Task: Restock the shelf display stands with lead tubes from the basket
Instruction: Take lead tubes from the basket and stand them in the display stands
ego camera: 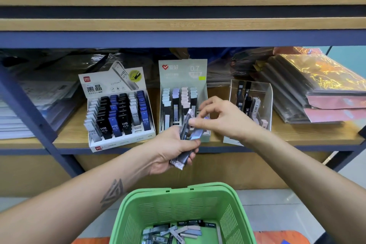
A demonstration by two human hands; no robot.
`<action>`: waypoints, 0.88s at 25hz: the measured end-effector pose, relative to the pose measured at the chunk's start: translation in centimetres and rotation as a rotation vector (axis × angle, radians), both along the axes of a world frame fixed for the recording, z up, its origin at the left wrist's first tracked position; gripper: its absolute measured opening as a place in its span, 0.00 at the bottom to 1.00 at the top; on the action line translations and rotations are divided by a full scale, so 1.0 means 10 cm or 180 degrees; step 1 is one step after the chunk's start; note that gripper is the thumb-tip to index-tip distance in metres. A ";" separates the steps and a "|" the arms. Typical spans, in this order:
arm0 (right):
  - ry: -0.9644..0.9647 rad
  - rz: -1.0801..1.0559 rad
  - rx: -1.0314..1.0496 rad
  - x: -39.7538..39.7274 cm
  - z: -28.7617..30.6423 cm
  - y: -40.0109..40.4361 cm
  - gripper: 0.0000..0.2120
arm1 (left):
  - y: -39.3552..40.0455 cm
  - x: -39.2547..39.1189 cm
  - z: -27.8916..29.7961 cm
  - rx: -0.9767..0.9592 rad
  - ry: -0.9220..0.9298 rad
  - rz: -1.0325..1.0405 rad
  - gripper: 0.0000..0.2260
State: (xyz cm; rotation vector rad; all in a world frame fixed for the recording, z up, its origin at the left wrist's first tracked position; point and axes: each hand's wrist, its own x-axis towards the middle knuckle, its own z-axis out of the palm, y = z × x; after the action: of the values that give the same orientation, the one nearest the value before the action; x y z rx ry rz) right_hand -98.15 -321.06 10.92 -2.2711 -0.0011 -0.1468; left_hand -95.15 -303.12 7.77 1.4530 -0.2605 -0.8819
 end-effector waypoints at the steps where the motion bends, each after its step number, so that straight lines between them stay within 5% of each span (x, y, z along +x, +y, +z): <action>1: 0.0054 0.0069 -0.0121 0.01 -0.03 0.08 0.14 | -0.03 -0.01 -0.01 0.0036 -0.0079 0.0036 0.04; 4: 0.0164 -0.0073 0.0099 0.03 -0.12 0.21 0.12 | -0.09 0.00 -0.02 0.0127 -0.0274 0.0106 0.05; 11: 0.0230 -0.0368 0.2319 -0.05 0.08 -0.37 0.04 | -0.16 0.06 0.00 -0.0189 0.0060 0.0510 0.09; 15: 0.0171 -0.0289 0.1994 -0.14 0.05 -0.54 0.06 | -0.25 0.09 0.04 -0.0780 0.0119 0.0789 0.07; 22: -0.0054 -0.0221 0.1389 -0.29 0.01 -0.72 0.08 | -0.62 -0.01 0.02 -0.0613 -0.0280 0.0674 0.06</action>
State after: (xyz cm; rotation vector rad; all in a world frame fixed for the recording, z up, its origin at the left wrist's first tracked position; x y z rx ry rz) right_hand -101.05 -328.26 11.07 -1.8347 0.0924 -0.1835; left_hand -95.21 -309.34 7.93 1.3141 -0.2450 -0.6056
